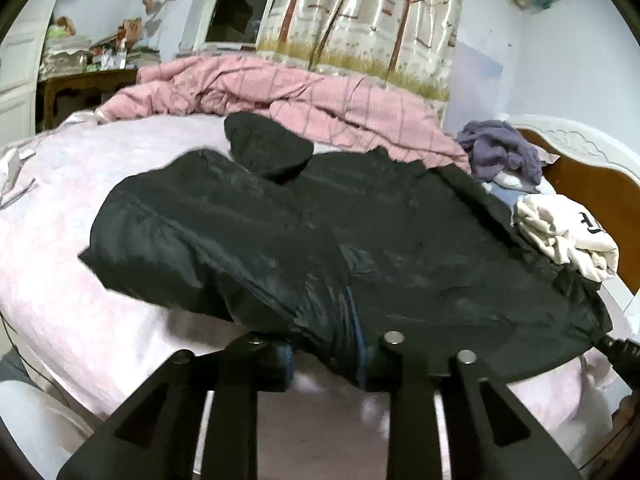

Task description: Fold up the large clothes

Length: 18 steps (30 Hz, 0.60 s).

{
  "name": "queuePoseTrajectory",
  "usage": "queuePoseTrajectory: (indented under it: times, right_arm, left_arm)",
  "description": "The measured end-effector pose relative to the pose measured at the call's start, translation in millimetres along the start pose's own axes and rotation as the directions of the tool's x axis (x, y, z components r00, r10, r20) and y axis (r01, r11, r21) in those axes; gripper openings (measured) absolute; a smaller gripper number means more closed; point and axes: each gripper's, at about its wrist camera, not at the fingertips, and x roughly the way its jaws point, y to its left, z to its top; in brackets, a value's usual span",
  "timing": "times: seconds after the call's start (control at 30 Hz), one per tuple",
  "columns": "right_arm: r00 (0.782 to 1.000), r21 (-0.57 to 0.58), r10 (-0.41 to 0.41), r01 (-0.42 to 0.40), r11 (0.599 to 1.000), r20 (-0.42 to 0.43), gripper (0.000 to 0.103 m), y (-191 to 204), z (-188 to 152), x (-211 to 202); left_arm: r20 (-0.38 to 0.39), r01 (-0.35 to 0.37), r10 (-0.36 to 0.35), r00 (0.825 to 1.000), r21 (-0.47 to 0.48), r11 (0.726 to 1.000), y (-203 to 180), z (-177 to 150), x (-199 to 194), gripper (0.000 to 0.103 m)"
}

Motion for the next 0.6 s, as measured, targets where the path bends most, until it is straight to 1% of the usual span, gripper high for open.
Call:
queuePoseTrajectory:
  times: [0.03, 0.07, 0.1, 0.13, 0.17, 0.23, 0.3, 0.33, 0.4, 0.5, 0.57, 0.6]
  right_arm:
    - [1.0, 0.017, 0.008, -0.008, 1.0, -0.007, 0.005, -2.7, 2.3, 2.9]
    - [1.0, 0.027, 0.01, -0.009, 1.0, -0.013, 0.005, -3.8, 3.9, 6.6]
    - [1.0, 0.025, 0.003, -0.002, 1.0, -0.018, 0.005, -3.2, 5.0, 10.5]
    - [1.0, 0.018, -0.012, 0.012, 1.0, -0.025, 0.006, -2.4, 5.3, 13.8]
    - [0.999, 0.016, -0.022, 0.022, 1.0, -0.031, 0.009, -1.7, 4.8, 15.7]
    - [0.999, 0.021, -0.018, 0.019, 1.0, -0.031, 0.021, -4.8, 3.3, 13.9]
    - [0.999, 0.046, -0.031, 0.033, 0.998, -0.037, 0.048, -8.2, 4.1, 17.8]
    - [0.999, 0.077, -0.031, 0.034, 0.996, -0.034, 0.049, -13.0, 4.3, 19.2]
    - [0.999, 0.116, 0.0, 0.005, 0.993, -0.043, 0.049, -21.8, 5.1, 21.0]
    - [0.996, 0.136, 0.053, -0.043, 0.99, -0.069, 0.049, -28.9, 6.7, 25.9]
    - [0.988, 0.124, 0.126, -0.114, 0.986, -0.092, 0.047, -25.3, 6.0, 28.8]
    - [0.98, 0.112, 0.167, -0.155, 0.982, -0.109, 0.047, -21.6, 5.3, 30.9]
  left_arm:
    - [-0.008, 0.006, -0.006, 1.0, -0.022, 1.0, 4.5, 0.3, 2.8, 0.034]
    - [-0.018, -0.006, 0.005, 1.0, -0.037, 0.999, 8.0, 1.0, 5.4, 0.041]
    - [-0.022, -0.03, 0.029, 0.999, -0.049, 0.998, 11.7, 0.0, 5.4, 0.053]
    - [-0.017, -0.058, 0.056, 0.998, -0.076, 0.995, 19.1, 0.2, 4.9, 0.059]
    - [-0.015, -0.066, 0.065, 0.998, -0.102, 0.993, 26.0, -2.3, 3.2, 0.061]
    - [-0.044, -0.07, 0.063, 0.997, -0.177, 0.982, 43.8, -4.0, 5.5, 0.066]
    - [-0.07, -0.06, 0.043, 0.997, -0.258, 0.964, 61.1, -7.8, 8.5, 0.067]
    - [-0.078, -0.058, 0.038, 0.996, -0.287, 0.956, 67.6, -9.2, 9.0, 0.067]
    - [-0.075, -0.055, 0.034, 0.997, -0.304, 0.951, 74.1, -10.7, 6.2, 0.067]
    - [-0.064, -0.051, 0.035, 0.997, -0.275, 0.96, 70.4, -10.5, -1.4, 0.065]
    - [-0.074, -0.034, 0.016, 0.997, -0.251, 0.967, 66.0, -15.4, -6.7, 0.063]
    - [-0.087, -0.009, -0.013, 0.996, -0.247, 0.969, 64.6, -18.8, -7.8, 0.064]
